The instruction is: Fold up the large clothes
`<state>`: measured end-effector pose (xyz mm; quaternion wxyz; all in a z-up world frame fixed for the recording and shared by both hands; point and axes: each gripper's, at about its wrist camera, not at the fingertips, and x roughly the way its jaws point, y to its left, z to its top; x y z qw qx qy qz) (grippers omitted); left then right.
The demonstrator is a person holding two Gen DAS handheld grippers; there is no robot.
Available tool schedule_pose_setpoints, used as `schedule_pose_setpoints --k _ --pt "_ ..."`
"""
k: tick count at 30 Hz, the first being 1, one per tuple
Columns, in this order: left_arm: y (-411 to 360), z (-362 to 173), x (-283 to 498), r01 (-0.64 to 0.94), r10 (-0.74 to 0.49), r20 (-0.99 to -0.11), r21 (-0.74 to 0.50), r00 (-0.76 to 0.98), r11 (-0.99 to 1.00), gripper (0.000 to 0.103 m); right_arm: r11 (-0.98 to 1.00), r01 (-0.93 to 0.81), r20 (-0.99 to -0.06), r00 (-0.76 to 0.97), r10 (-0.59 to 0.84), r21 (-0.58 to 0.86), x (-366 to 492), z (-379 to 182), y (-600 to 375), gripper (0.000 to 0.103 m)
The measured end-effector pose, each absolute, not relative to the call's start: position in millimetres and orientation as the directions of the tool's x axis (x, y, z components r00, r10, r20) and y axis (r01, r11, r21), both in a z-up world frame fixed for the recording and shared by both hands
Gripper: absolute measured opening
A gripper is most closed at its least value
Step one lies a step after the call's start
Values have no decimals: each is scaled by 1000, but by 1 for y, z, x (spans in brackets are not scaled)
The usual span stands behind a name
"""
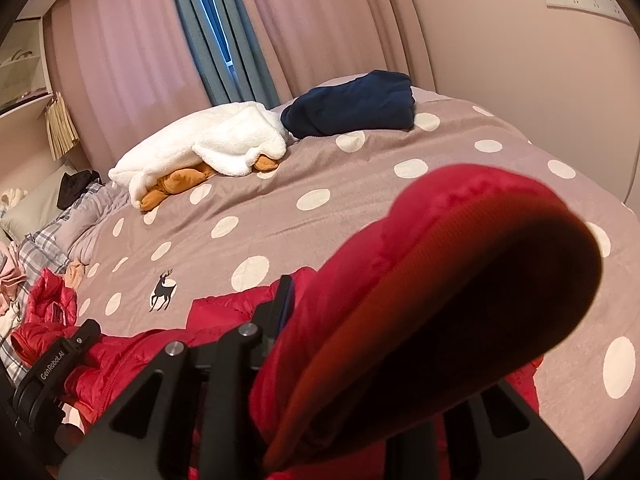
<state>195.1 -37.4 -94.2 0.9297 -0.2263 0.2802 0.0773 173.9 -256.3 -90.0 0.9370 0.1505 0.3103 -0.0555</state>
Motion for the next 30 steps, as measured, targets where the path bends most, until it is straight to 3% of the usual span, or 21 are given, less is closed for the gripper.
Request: schedule_pose_setpoints --k 2,6,7,10,11,17,30 --pt "-37 -92 192 -281 40 -541 -372 840 885 46 947 197 -598 801 -6 254 174 -91 -256 37" --pt "-37 -90 191 -285 60 -533 -351 844 892 47 947 189 -587 809 0 259 172 -88 -254 46" --pt "-37 -90 191 -287 61 -535 -349 842 892 50 947 185 -581 814 2 263 171 -87 -254 52" --pt "-34 -90 188 -297 72 -519 -365 852 883 73 944 169 -546 838 14 284 167 -84 -252 73" --pt "-33 -89 186 -303 85 -501 -373 861 877 75 943 167 -537 844 14 287 166 -83 -252 78" --pt "-36 -79 177 -276 111 -422 -353 900 894 80 943 174 -528 849 3 284 167 -82 -251 84" --pt "-33 -78 176 -275 107 -415 -371 903 887 82 948 168 -489 872 -15 270 162 -73 -247 99"
